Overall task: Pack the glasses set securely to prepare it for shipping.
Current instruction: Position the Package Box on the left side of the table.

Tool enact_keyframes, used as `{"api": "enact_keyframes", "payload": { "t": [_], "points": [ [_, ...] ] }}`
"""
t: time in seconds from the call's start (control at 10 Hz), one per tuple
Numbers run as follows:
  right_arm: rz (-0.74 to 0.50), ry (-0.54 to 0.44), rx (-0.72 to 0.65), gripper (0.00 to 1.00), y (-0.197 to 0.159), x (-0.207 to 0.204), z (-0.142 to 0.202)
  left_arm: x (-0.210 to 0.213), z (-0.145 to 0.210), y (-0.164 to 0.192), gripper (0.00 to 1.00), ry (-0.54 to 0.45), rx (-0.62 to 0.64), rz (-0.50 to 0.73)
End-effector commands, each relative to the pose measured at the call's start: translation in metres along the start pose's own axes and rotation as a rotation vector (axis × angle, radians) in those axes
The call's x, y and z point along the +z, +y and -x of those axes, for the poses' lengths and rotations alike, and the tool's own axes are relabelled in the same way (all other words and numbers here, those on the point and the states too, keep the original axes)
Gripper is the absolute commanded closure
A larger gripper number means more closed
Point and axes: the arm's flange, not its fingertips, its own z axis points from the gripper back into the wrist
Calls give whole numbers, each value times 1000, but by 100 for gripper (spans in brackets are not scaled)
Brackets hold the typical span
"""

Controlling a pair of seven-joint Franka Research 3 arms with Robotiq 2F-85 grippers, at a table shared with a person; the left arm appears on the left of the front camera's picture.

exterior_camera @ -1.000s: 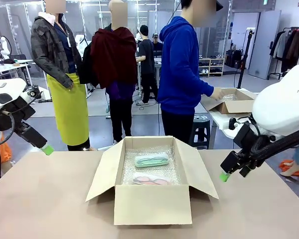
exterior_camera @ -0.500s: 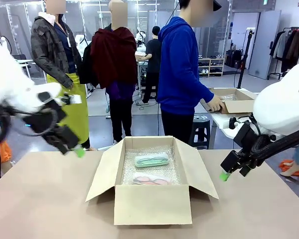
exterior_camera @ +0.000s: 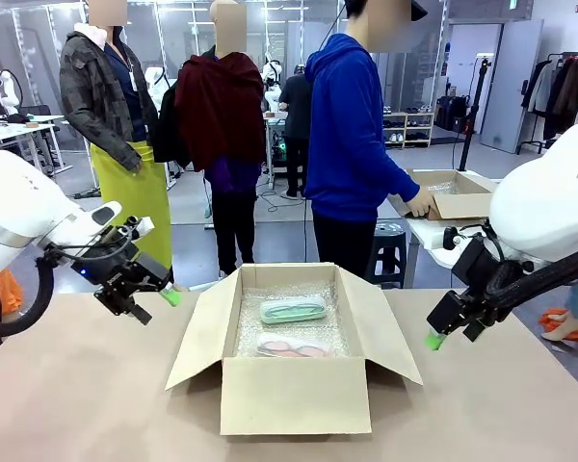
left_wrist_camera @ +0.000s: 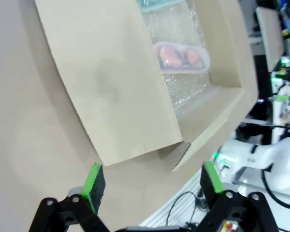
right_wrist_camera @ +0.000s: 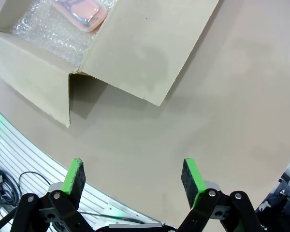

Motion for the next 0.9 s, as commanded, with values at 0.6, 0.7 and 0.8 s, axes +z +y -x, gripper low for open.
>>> {"api": "enact_keyframes", "payload": {
  "t": [0.6, 0.7, 0.8],
  "points": [
    [-6, -2, 15, 0, 1, 0, 1, -47, -5, 111, 0, -185, 341, 549],
    [-6, -2, 15, 0, 1, 0, 1, -49, -5, 117, 0, -211, 345, 517],
    [-6, -2, 15, 0, 1, 0, 1, -52, -4, 113, 0, -207, 278, 494]
  ]
}}
